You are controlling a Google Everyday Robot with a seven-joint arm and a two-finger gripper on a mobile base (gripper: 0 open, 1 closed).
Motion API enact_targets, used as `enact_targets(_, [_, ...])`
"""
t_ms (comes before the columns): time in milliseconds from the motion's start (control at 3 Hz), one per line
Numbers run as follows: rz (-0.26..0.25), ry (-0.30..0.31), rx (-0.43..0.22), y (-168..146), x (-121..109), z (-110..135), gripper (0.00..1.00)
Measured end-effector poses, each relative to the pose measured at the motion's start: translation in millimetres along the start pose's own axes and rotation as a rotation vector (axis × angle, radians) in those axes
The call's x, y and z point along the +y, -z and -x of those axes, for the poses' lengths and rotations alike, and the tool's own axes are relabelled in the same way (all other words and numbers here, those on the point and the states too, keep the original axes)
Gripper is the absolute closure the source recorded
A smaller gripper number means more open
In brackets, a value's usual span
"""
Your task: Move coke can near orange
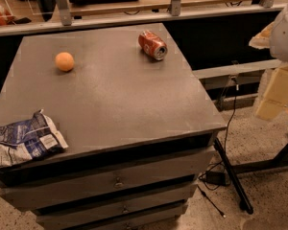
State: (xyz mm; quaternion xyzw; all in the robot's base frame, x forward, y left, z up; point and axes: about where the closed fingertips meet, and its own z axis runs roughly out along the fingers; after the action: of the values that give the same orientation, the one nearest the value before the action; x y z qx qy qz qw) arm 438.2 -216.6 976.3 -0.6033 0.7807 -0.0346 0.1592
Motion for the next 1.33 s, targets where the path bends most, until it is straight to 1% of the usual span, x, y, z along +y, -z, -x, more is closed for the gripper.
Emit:
enact_targets(333, [0.0, 0.0, 0.0, 0.0, 0.0, 0.0, 0.0])
enact_targets(667, [-0.018, -0.028, -0.058, -0.8, -5.9, 2.4, 0.0])
enact_targets(1000, [-0.056, -0.127, -0.246, -16.6, -22.9, -3.5, 0.0])
enact_targets(1333, [-0.123, -0.218, -0.465, -29.9, -47.6, -4.0, 0.0])
